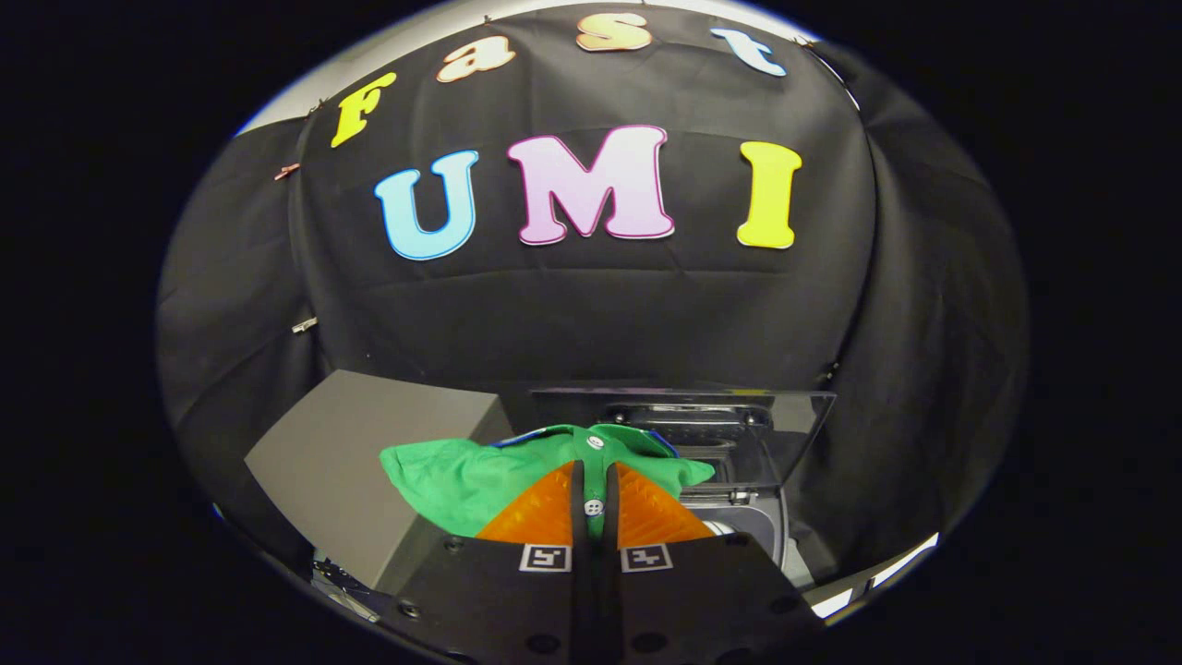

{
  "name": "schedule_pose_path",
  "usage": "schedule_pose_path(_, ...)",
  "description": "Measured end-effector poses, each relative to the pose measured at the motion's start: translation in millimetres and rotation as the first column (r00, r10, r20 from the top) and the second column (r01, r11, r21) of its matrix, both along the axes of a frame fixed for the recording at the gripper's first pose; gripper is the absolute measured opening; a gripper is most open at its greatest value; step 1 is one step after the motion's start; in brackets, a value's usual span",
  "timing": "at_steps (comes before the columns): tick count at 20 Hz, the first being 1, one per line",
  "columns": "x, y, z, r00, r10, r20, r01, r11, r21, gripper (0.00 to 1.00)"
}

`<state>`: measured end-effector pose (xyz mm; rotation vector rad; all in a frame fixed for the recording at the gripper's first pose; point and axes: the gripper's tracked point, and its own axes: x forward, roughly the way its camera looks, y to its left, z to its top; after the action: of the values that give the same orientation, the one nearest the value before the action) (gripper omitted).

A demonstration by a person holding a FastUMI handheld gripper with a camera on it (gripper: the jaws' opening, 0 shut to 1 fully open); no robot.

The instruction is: Put the clothes into the washing machine and then close the washing machine lid.

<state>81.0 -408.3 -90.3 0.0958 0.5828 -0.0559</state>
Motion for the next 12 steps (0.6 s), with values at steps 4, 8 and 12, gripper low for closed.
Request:
schedule_pose_path(4, 5.7, -29.4, -37.2, 0.998, 0.025, -0.059, -0.025, 1.000, 0.010, 0.05)
schedule_pose_path(8, 7.1, -39.1, -83.4, 0.989, 0.081, -0.122, -0.080, 0.997, 0.012, 0.05)
schedule_pose_path(12, 0.3, -43.3, -144.3, 0.972, 0.108, -0.210, -0.107, 0.994, 0.013, 0.05)
